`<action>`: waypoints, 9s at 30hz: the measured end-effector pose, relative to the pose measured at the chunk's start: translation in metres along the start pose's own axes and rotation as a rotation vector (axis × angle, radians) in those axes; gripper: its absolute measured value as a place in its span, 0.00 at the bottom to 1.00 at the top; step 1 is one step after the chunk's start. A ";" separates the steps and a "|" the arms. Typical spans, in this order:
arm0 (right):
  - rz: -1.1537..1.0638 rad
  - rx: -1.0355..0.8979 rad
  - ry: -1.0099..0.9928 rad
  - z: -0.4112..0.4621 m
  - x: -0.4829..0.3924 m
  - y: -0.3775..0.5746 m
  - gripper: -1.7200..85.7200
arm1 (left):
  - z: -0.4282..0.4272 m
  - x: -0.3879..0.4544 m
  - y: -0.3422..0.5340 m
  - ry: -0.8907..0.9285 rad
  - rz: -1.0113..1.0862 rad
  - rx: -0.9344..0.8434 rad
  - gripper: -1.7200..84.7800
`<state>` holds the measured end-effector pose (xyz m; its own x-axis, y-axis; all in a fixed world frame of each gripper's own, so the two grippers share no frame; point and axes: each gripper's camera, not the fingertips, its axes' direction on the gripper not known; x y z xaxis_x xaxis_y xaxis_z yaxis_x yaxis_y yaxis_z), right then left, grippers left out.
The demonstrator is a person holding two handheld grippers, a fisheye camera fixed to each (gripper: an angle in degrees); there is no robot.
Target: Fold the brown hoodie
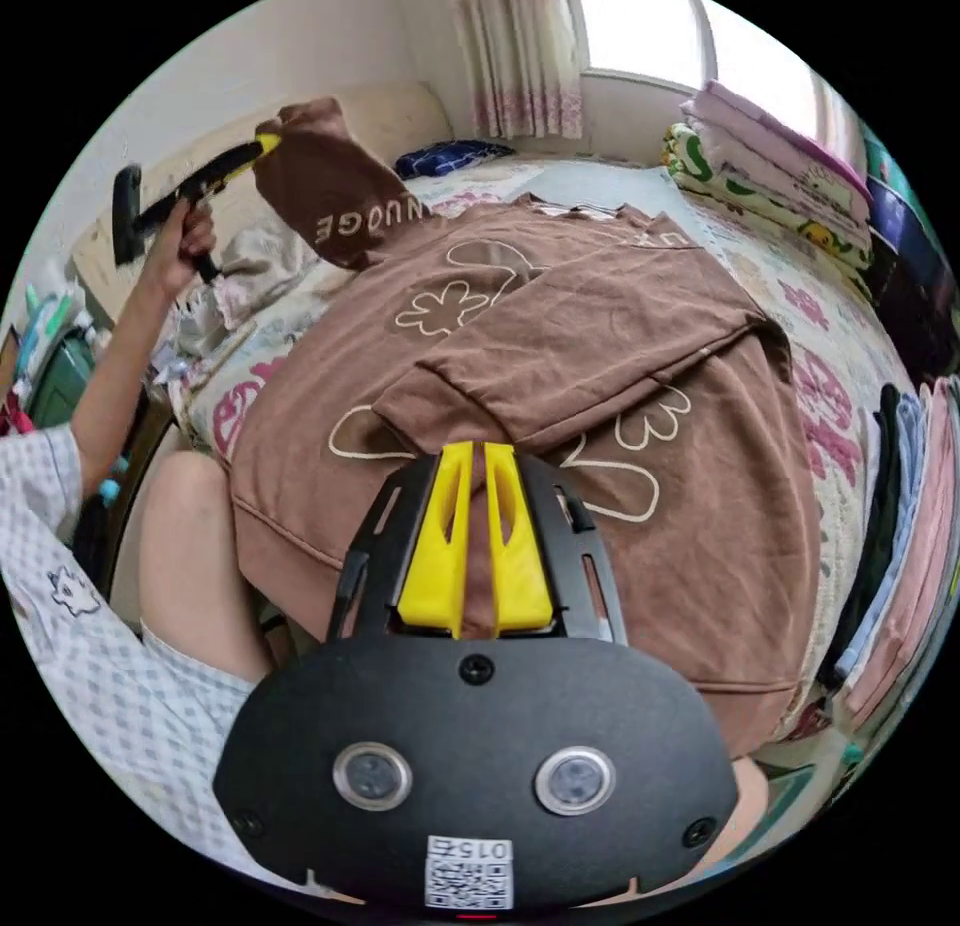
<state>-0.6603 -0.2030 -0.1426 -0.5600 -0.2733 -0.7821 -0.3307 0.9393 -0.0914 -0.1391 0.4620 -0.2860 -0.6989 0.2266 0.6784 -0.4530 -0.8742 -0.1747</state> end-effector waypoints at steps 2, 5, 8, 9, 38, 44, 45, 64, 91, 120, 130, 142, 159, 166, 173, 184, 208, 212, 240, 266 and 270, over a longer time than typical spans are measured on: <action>0.120 0.074 -0.184 -0.072 0.024 -0.012 0.10 | 0.016 0.092 0.032 0.166 0.052 -0.038 0.07; 0.318 0.130 -0.400 -0.136 0.061 -0.021 0.11 | 0.053 0.175 0.089 0.306 0.036 -0.158 0.07; 0.490 0.192 -0.577 -0.181 0.087 -0.028 0.17 | 0.081 0.231 0.139 0.352 0.015 -0.303 0.07; 0.514 0.187 -0.600 -0.187 0.090 -0.032 0.18 | 0.085 0.240 0.142 0.370 0.026 -0.326 0.07; 0.810 0.239 -0.717 -0.360 0.008 -0.157 0.03 | 0.080 0.327 0.194 0.733 0.453 -0.409 0.08; 0.700 0.385 -0.598 -0.438 -0.001 -0.159 0.03 | 0.091 0.219 0.185 0.431 0.185 -0.389 0.08; 0.689 0.386 -0.582 -0.442 -0.001 -0.157 0.03 | 0.095 0.207 0.185 0.396 0.157 -0.401 0.08; 0.802 0.178 -0.353 -0.255 -0.054 -0.031 0.06 | 0.166 0.002 0.225 0.244 -0.422 -0.433 0.14; 0.116 -0.108 0.057 0.256 -0.135 -0.368 0.17 | 0.171 -0.167 0.256 0.171 -0.668 -0.275 0.08; 0.193 -0.033 -0.011 0.446 -0.109 -0.415 0.06 | 0.120 -0.261 0.303 0.090 -0.865 -0.184 0.07; 0.128 -0.050 0.093 0.456 -0.102 -0.421 0.05 | 0.117 -0.267 0.305 0.069 -0.882 -0.181 0.06; -0.019 0.008 -0.069 0.223 -0.032 -0.296 0.11 | 0.120 -0.236 0.296 0.086 -0.872 -0.185 0.10; 0.190 -0.225 -0.169 -0.018 0.040 0.008 0.13 | 0.137 -0.032 0.245 0.118 -0.447 -0.250 0.12; 0.202 -0.267 -0.191 -0.037 0.020 -0.018 0.04 | 0.138 0.086 0.225 0.433 -0.147 -0.291 0.12; 0.226 -0.155 -0.218 -0.083 0.001 -0.024 0.08 | 0.106 0.267 0.249 0.987 0.404 -0.430 0.14; 0.321 -0.191 -0.202 -0.063 -0.057 -0.063 0.07 | 0.113 0.334 0.286 0.764 0.544 -0.525 0.10; 0.132 -0.112 -0.032 -0.093 -0.097 -0.160 0.12 | 0.225 -0.018 0.187 0.325 -0.245 -0.472 0.11; 0.161 0.013 -0.023 -0.051 -0.085 -0.249 0.15 | 0.300 -0.087 0.134 0.159 -0.283 -0.478 0.13; 0.186 0.138 0.135 0.040 -0.155 -0.362 0.03 | 0.446 -0.134 0.042 0.144 -0.243 -0.418 0.03; -0.048 -0.282 -0.138 -0.252 -0.268 0.113 0.07 | -0.007 0.183 0.271 0.489 0.394 -0.762 0.06; 0.133 -0.083 -0.136 -0.293 -0.218 0.073 0.10 | -0.022 0.088 0.241 0.427 0.099 -0.610 0.09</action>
<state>-0.7853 -0.1358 0.2016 -0.4975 -0.1118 -0.8603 -0.3251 0.9434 0.0654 -0.3217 0.2812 -0.2846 -0.8502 0.4147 0.3244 -0.5161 -0.5345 -0.6693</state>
